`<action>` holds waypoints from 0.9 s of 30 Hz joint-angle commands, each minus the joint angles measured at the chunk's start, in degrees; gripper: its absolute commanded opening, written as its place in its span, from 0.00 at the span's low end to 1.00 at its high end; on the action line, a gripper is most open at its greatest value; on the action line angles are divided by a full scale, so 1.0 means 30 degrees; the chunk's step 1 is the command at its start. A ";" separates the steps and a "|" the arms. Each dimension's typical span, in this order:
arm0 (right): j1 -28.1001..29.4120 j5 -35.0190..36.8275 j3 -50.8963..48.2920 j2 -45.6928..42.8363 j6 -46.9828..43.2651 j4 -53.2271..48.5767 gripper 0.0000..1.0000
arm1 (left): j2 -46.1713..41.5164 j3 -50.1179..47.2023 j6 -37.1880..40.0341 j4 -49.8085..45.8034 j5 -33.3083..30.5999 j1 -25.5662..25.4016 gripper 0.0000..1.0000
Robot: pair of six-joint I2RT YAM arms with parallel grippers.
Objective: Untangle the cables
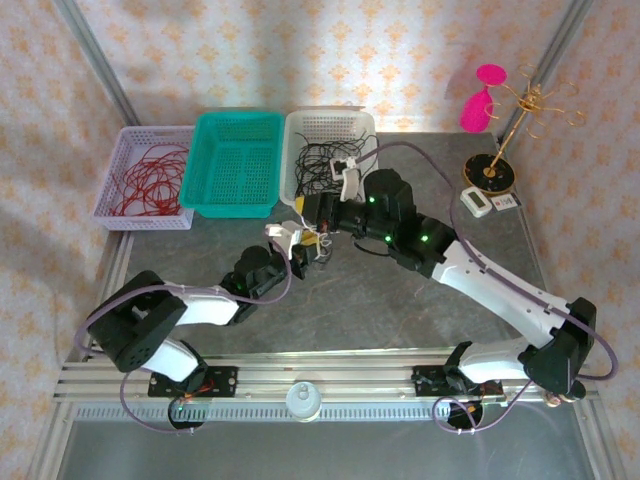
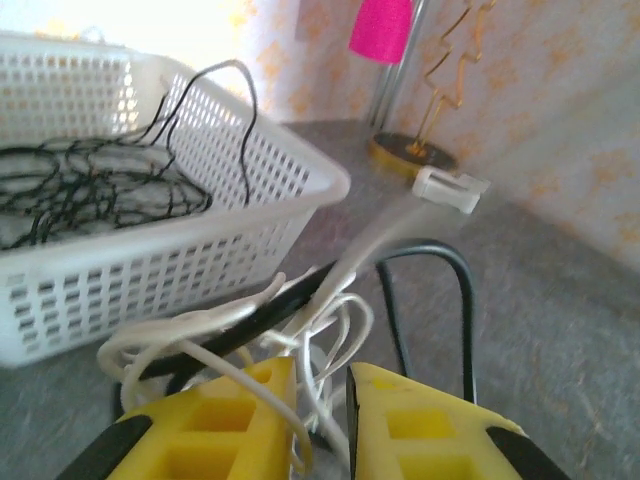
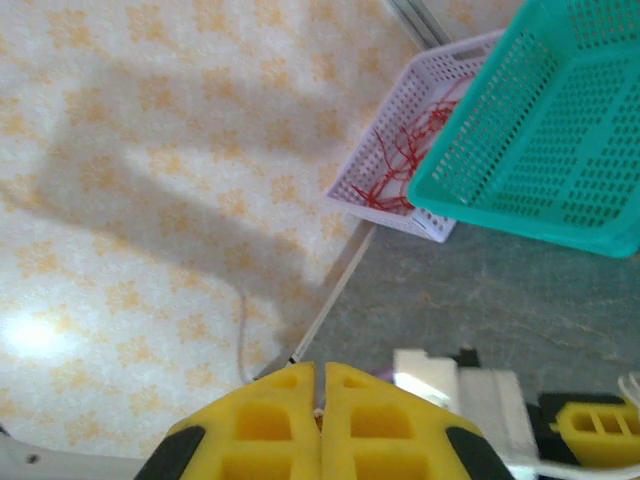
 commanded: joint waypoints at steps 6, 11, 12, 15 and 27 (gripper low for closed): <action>0.0042 0.1683 0.2831 -0.0561 0.0489 0.1682 0.00 | 0.2238 -0.1448 -0.0379 0.2875 -0.0882 -0.0062 0.12; 0.0044 0.2522 0.4798 -0.0340 0.0371 0.0237 0.00 | 0.2231 -0.1660 -0.0449 0.2459 -0.0713 -0.0056 0.11; 0.0044 0.2622 0.5015 -0.0349 0.0372 0.0075 0.00 | 0.2049 -0.1715 -0.0494 0.2353 -0.0462 -0.0063 0.12; 0.0044 0.3185 0.5429 -0.0514 0.0383 -0.0174 0.00 | 0.1046 -0.1615 -0.0736 0.0785 0.0979 -0.0063 0.24; 0.0011 0.3717 0.1915 -0.0896 0.1254 0.1842 0.00 | -0.8545 -0.0256 -0.2270 -0.9814 0.2298 -0.0557 0.80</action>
